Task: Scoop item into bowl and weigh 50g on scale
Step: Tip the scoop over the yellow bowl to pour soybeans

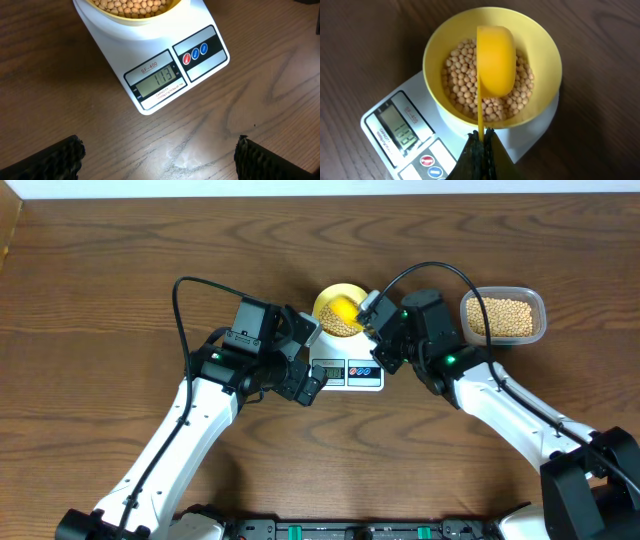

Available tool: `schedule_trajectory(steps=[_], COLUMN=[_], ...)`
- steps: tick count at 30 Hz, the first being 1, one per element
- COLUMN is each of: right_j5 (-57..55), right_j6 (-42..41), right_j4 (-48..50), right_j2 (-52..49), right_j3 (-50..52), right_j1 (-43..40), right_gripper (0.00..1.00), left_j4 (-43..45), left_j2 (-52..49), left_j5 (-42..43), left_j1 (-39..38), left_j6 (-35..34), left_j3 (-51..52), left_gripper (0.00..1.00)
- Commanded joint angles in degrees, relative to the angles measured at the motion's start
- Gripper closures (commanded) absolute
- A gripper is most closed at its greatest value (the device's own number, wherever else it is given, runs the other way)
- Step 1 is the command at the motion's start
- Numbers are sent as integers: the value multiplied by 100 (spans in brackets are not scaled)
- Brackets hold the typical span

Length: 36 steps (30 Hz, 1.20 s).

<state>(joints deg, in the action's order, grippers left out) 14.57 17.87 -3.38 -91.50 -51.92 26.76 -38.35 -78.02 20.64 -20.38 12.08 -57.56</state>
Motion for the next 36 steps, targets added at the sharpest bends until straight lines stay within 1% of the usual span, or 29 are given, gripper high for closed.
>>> schedule_trajectory(steps=[1, 10, 16, 21, 32, 36], right_j5=[415, 444, 407, 376, 382, 553], right_j6=[98, -715, -697, -236, -240, -271], right_j4=[44, 122, 208, 203, 55, -22], right_j2=[-39, -39, -39, -57, -146, -146], right_j3=[-35, -35, -35, -35, -35, -35], right_j1=[44, 42, 28, 28, 28, 7], right_gripper=[99, 99, 99, 99, 99, 99], left_j4=[4, 4, 2, 4, 2, 4], left_j2=[-22, -22, -22, -22, -22, -22], left_j5=[-37, -37, -37, -37, -37, -39], left_j1=[-7, -7, -7, -7, -7, -7], left_j6=[76, 76, 76, 74, 76, 76], left_j3=[39, 39, 39, 39, 39, 39], left_gripper=[2, 2, 2, 2, 2, 2])
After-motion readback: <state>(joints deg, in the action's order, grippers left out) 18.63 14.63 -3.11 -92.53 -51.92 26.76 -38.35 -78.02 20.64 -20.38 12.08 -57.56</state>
